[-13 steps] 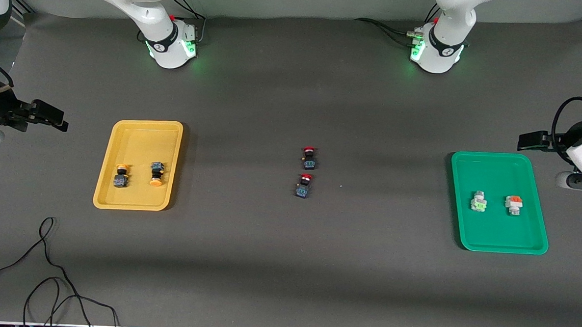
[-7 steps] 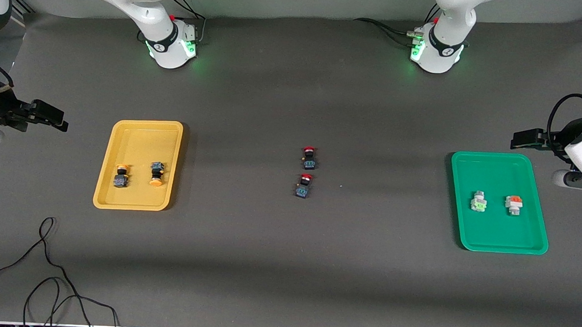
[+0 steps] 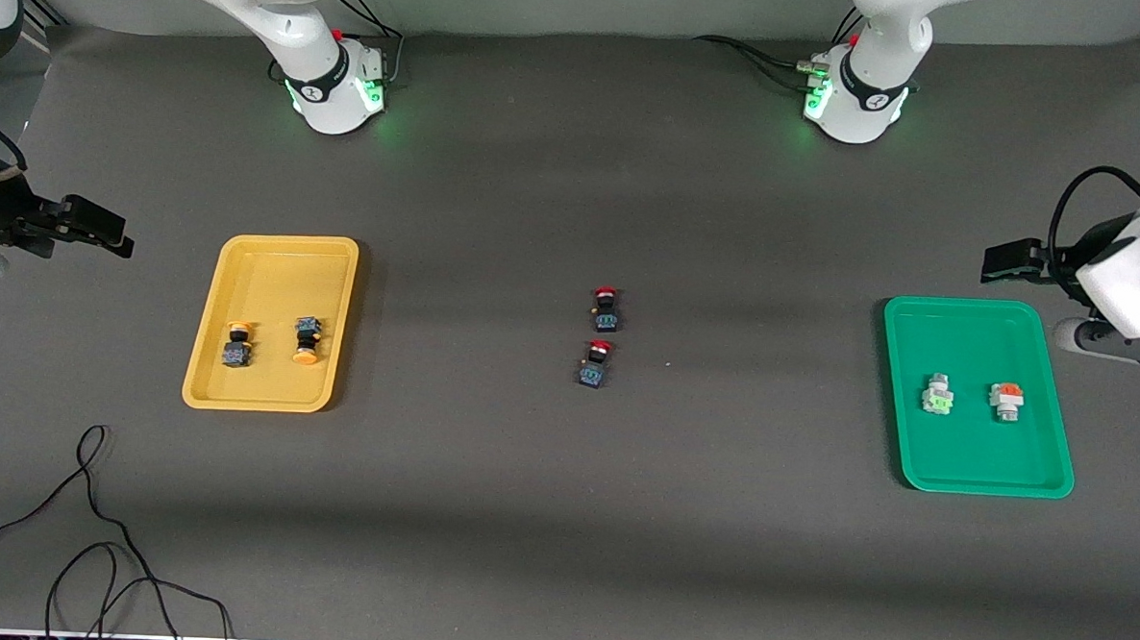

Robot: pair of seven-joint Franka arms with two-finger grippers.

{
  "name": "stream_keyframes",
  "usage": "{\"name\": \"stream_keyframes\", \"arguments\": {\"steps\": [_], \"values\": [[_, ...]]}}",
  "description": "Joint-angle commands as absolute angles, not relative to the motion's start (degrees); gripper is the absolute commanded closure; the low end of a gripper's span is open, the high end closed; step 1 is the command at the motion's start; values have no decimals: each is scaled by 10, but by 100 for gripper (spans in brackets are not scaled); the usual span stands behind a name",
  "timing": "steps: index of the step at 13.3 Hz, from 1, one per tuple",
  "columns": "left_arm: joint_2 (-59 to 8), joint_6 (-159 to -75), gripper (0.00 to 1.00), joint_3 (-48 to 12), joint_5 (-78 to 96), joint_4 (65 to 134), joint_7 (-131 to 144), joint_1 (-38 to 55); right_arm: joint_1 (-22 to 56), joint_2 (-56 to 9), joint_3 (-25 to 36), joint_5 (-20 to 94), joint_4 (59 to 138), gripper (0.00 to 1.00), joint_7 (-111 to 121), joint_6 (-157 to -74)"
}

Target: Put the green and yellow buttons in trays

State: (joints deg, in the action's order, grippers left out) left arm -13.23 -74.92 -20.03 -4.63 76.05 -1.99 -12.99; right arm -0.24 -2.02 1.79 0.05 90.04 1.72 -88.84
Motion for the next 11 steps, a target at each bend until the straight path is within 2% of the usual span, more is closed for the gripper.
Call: {"name": "stream_keyframes", "arguments": {"steps": [1, 4, 8, 11], "values": [[-108, -747, 0, -79, -44, 773, -22, -20, 4, -23, 20, -10, 893, 0, 3, -885], [-94, -759, 0, -12, -40, 794, -22, 54, 4, -22, 20, -10, 893, 0, 3, -883], [-12, -865, 0, -6, -40, 927, -18, 60, 4, -22, 20, -11, 893, 0, 3, -883], [-6, -888, 0, -9, -38, 935, -18, 54, 4, -21, 20, -11, 893, 0, 3, -883]]}}
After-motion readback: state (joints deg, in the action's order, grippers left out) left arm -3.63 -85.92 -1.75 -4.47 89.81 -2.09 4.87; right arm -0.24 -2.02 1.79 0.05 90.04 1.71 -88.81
